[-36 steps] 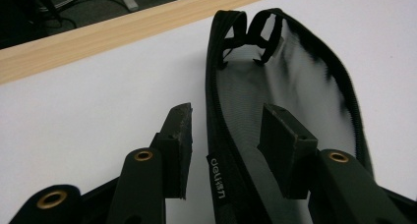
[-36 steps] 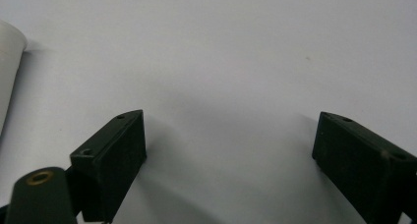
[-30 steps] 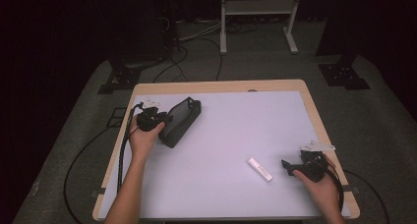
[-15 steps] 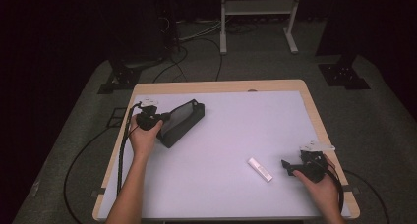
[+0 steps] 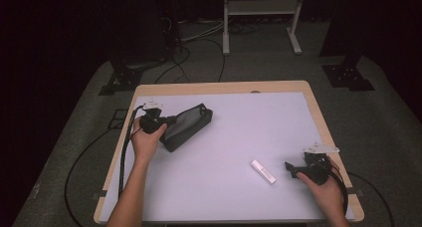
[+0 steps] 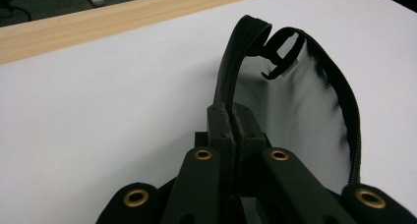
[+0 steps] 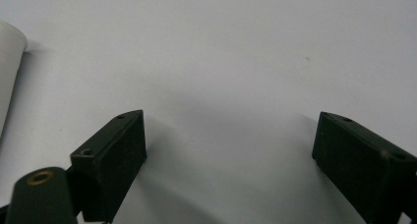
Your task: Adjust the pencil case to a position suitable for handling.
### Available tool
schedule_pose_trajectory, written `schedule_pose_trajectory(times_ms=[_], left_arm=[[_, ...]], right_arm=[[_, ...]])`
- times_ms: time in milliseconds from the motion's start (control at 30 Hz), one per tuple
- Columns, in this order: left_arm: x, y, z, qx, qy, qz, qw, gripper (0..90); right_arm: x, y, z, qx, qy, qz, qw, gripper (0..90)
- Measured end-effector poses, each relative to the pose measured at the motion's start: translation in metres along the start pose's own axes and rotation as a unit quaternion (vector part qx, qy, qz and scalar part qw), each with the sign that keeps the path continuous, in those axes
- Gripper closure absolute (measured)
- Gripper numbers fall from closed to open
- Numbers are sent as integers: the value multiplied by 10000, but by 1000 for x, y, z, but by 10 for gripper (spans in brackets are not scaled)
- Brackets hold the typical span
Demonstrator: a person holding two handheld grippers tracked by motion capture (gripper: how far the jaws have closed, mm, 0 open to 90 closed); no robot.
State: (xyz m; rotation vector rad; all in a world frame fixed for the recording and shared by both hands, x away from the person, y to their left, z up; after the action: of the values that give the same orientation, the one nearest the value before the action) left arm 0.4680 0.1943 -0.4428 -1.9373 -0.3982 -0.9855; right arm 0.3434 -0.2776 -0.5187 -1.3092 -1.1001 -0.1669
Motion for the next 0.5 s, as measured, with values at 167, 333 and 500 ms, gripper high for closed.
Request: schedule_pose_trajectory(times_ms=[167, 333, 500], left_arm=[[-1, -3, -6, -110, 20, 16, 9999, 885], [-2, -5, -11, -245, 89, 71, 9996, 885], [-4, -11, -16, -385, 165, 109, 9991, 885]], right_arm=[[0, 0, 0, 2, 7, -2, 10000, 119], [0, 0, 0, 1, -8, -7, 10000, 119], [0, 0, 0, 0, -15, -8, 10000, 119]])
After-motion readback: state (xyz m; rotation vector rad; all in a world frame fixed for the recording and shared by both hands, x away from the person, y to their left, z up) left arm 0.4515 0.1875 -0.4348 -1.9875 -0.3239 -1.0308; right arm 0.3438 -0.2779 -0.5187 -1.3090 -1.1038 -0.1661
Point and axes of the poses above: each handheld gripper's, and its own axes: y roughly forward along the jaws, x roughly out of its top, z roughly to its left, the point moved 5 cm from there along y, roughly forward along the jaws, and after that the axes turned 12 degrees about -y, right-handed, at the moved point
